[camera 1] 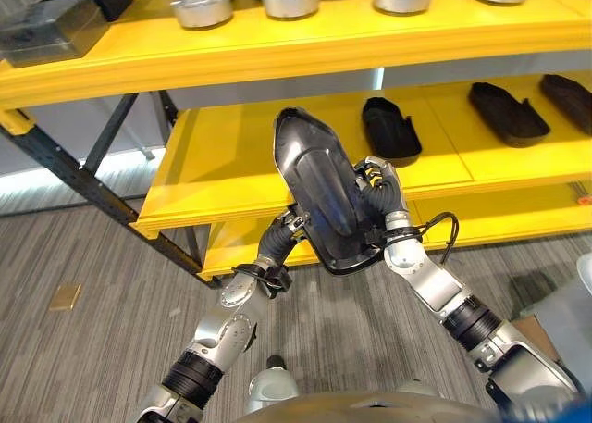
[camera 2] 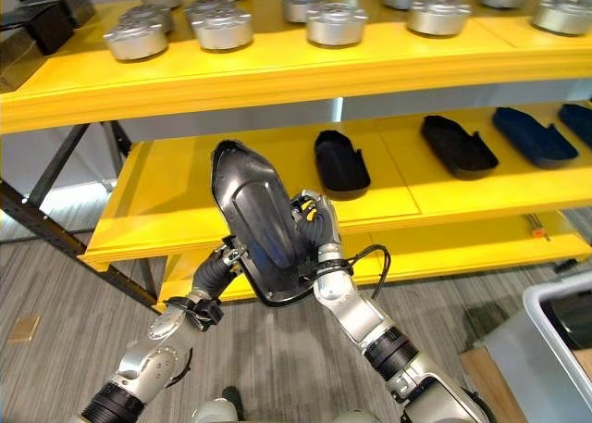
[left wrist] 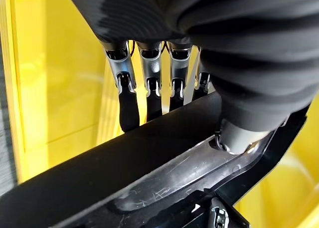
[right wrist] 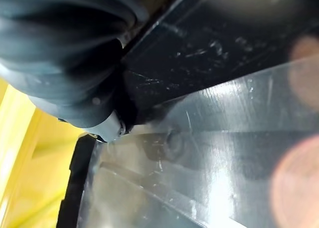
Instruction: Move parts from the plastic box to the shelf.
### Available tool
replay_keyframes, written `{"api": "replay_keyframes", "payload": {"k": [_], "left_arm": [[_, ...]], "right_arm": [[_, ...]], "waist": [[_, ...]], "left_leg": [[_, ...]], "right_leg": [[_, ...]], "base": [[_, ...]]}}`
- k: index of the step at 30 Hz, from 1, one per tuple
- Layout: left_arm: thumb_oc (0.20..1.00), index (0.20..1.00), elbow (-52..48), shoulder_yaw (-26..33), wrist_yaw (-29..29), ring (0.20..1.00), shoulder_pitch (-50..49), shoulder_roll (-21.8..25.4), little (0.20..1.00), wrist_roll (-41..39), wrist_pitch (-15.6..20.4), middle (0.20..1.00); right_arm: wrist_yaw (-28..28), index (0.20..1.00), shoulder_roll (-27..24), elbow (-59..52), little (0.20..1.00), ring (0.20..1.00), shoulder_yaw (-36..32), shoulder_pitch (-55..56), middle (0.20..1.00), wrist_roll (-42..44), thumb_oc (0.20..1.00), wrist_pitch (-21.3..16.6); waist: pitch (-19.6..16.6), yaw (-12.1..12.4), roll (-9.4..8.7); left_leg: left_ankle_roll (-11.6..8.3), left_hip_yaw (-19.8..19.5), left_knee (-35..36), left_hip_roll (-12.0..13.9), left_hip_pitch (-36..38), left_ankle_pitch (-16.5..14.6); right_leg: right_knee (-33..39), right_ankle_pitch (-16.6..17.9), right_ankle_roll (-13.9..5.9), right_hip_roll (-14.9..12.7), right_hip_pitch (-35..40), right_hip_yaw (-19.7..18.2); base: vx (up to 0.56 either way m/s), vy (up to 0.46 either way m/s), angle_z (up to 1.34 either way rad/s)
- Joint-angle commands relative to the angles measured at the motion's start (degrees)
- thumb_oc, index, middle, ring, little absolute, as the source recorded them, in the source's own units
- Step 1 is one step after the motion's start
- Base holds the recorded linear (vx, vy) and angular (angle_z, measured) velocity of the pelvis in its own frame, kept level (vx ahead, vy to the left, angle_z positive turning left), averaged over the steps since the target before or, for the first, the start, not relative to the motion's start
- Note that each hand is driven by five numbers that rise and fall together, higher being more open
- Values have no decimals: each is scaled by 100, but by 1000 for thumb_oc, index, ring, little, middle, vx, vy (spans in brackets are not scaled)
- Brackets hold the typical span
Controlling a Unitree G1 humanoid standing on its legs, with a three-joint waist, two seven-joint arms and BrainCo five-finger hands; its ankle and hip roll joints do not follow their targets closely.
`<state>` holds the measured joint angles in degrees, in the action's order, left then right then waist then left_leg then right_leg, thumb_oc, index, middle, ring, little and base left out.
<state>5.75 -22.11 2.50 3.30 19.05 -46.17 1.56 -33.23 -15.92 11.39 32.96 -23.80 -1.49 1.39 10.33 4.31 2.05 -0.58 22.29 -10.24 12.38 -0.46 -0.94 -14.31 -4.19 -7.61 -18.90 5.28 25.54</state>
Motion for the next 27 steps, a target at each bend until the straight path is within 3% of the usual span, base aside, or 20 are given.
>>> {"api": "replay_keyframes", "payload": {"k": [1, 2, 9, 10, 11, 12, 15, 17, 18, 21, 22, 25, 27], "left_arm": [[200, 200, -659, -269, -266, 200, 1188, -277, 200, 99, 95, 200], [200, 200, -671, -244, -298, 200, 1166, -281, 200, 109, 48, 200], [200, 200, -684, -225, -324, 200, 1143, -279, 200, 127, 8, 200], [200, 200, -923, -178, -78, 200, 1012, -267, 200, 237, 48, 200], [200, 200, -977, -160, -25, 200, 1006, -264, 200, 297, 25, 200], [200, 200, -1038, -139, 25, 200, 1046, -238, 200, 359, -58, 200], [200, 200, -1039, -130, 53, 200, 1064, -226, 200, 392, -117, 200], [200, 200, -1083, -73, 71, 200, 1040, -213, 200, 470, -157, 200], [200, 200, -1062, -42, 215, 200, 1080, -202, 200, 486, -204, 200], [200, 200, -1020, -19, 396, 200, 1166, -211, 200, 422, -173, 200], [200, 200, -905, -28, 412, 200, 1260, -234, 200, 285, -168, 200], [200, 200, -704, -39, 355, 200, 1336, -306, 200, 258, -130, 200], [200, 200, -589, -19, 255, 200, 1310, -380, 200, 334, -73, 200]], "right_arm": [[-69, 200, 579, 335, 200, 200, 171, -618, 200, -212, 200, 103], [-85, 200, 624, 333, 200, 200, 174, -631, 200, -180, 200, 199], [-119, 200, 649, 316, 200, 200, 180, -637, 200, -183, 200, 277], [-136, 200, 545, 97, 200, 200, 104, -395, 200, -241, 200, 126], [-99, 200, 581, 98, 200, 200, 50, -417, 200, -286, 200, 155], [-81, 200, 598, 156, 200, 200, -43, -470, 200, -252, 200, 154], [-57, 200, 567, 217, 200, 200, -131, -479, 200, -175, 200, 160], [58, 200, 549, 288, 200, 200, -238, -547, 200, -10, 200, 141], [206, 200, 488, 335, 200, 200, -229, -621, 200, 102, 200, 160], [369, 200, 415, 408, 200, 200, -164, -787, 200, 110, 200, 246], [418, 200, 361, 572, 200, 200, -61, -974, 200, 93, 200, 299], [414, 200, 358, 797, 200, 200, 51, -1145, 200, 97, 200, 274], [442, 200, 336, 922, 200, 200, 142, -1271, 200, 165, 200, 304]], "waist": [[-315, 155, 91], [-322, 207, 105], [-327, 244, 112], [-226, -30, -149], [-191, -33, -159], [-130, -139, -192], [-117, -224, -221], [-135, -181, -258], [-175, -163, -279], [-210, -197, -310], [-192, -188, -312], [-138, -124, -279], [-130, -92, -194]], "left_leg": [[-57, -25, 1122, -605, 869, 180], [-21, 32, 1186, -645, 902, 175], [9, 82, 1238, -679, 926, 172], [55, 235, 1332, -904, 1078, -71], [73, 325, 1300, -888, 1160, -204], [99, 315, 1247, -830, 1235, -331], [88, 289, 1177, -751, 1254, -364], [12, 412, 1028, -613, 1238, -348], [-85, 494, 792, -496, 1154, -349], [-136, 700, 338, -377, 1075, -502], [-283, 770, -321, -165, 841, -353], [-405, 581, -677, 72, 522, -76], [-490, 526, -221, 199, 532, 166]], "right_leg": [[-285, -15, 110, 165, 29, 520], [-352, 73, 90, 89, -13, 666], [-404, 118, 74, 36, -49, 753], [913, 799, -100, 549, -377, 254], [1035, 1097, -221, 410, -504, 216], [1050, 1216, -320, 325, -724, -104], [1055, 1168, -340, 385, -745, -276], [977, 1042, -246, 438, -618, -92], [915, 826, -84, 536, -493, 34], [843, 562, 113, 637, -405, 166], [865, 339, 316, 789, -280, 163], [895, 148, 500, 947, -114, 82], [939, 67, 555, 985, 6, 146]], "base": [[39, 117, 40], [27, 82, 9], [61, 13, -32], [419, -200, 3], [544, -325, -5], [251, -255, -5], [184, -247, 7], [224, -335, 41], [265, -364, 43], [189, -259, 20], [152, -225, -11], [105, -104, 2], [98, 89, -2]]}}
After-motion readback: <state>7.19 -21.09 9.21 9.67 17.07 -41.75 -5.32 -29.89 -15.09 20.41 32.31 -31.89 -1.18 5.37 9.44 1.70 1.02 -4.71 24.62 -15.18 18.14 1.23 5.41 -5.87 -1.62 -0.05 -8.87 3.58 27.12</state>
